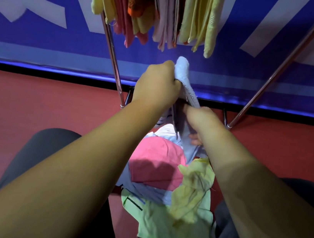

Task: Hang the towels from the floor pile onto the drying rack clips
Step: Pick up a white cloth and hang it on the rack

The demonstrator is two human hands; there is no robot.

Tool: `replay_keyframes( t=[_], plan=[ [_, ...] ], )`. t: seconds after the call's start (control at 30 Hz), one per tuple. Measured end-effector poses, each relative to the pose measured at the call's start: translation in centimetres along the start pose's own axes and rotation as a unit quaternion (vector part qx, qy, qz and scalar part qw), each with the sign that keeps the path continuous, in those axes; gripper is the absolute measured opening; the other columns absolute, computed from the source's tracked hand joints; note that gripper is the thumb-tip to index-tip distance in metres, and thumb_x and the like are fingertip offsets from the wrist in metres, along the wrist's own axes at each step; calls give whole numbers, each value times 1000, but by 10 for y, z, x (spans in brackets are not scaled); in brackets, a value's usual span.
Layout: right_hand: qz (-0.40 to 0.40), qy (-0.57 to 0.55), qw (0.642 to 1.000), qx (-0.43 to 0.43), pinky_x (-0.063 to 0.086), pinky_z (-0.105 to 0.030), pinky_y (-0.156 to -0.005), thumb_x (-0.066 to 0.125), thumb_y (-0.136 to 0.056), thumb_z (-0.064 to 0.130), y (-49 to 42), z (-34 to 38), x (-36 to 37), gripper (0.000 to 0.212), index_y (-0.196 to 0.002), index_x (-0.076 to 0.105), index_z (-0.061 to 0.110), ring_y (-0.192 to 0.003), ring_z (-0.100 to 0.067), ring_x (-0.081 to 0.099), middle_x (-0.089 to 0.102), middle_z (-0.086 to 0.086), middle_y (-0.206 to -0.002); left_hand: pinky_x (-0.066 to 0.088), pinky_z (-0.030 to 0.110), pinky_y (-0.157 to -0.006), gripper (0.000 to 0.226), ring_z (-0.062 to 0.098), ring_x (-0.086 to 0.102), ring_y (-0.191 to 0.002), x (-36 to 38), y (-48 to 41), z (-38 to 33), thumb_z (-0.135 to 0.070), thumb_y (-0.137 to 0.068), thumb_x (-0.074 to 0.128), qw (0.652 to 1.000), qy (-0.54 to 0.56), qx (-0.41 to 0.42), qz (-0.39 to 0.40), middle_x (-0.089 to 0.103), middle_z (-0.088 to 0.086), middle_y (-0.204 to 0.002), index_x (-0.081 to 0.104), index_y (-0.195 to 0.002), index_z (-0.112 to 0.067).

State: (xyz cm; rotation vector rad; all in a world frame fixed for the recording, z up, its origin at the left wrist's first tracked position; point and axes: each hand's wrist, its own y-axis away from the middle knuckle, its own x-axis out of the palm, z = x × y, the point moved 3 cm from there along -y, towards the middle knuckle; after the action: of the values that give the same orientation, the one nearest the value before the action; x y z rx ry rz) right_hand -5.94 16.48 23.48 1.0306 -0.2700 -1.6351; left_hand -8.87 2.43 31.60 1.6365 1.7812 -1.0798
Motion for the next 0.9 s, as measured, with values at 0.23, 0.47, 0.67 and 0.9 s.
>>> replay_keyframes(
  t=[0.23, 0.47, 0.67, 0.9],
  plan=[
    [-123, 136, 943, -278, 44, -37, -87, 47, -103, 21, 8, 27, 4, 29, -126, 62, 13, -118, -43, 60, 64, -21, -130, 24, 35, -50, 14, 33, 51, -70, 3, -6, 6, -19, -94, 49, 999, -38, 12, 11, 55, 8, -77, 49, -83, -10],
    [-152, 103, 946, -266, 35, -30, -76, 47, -103, 15, 5, 35, -12, 29, -118, 67, 2, -107, -41, 61, 69, -23, -123, 36, 40, -62, 7, 39, 49, -74, 10, -18, 26, -3, -94, 51, 988, -139, 9, 62, 45, 8, -76, 48, -91, -8],
    [-146, 81, 951, -260, 37, -29, -73, 47, -99, 12, 4, 35, -22, 21, -104, 65, 3, -88, -34, 55, 70, -19, -111, 39, 42, -69, 12, 39, 51, -81, 26, -15, 29, -1, -100, 49, 970, -188, 29, 152, 53, 14, -87, 55, -92, -7],
    [-153, 89, 949, -262, 38, -30, -75, 48, -98, 11, 7, 36, -27, 17, -103, 64, 6, -93, -35, 56, 69, -21, -117, 36, 38, -73, 46, 43, 63, -111, 42, -10, 26, -5, -107, 42, 962, -197, 16, 191, 63, 30, -129, 39, -148, 16]
  ],
)
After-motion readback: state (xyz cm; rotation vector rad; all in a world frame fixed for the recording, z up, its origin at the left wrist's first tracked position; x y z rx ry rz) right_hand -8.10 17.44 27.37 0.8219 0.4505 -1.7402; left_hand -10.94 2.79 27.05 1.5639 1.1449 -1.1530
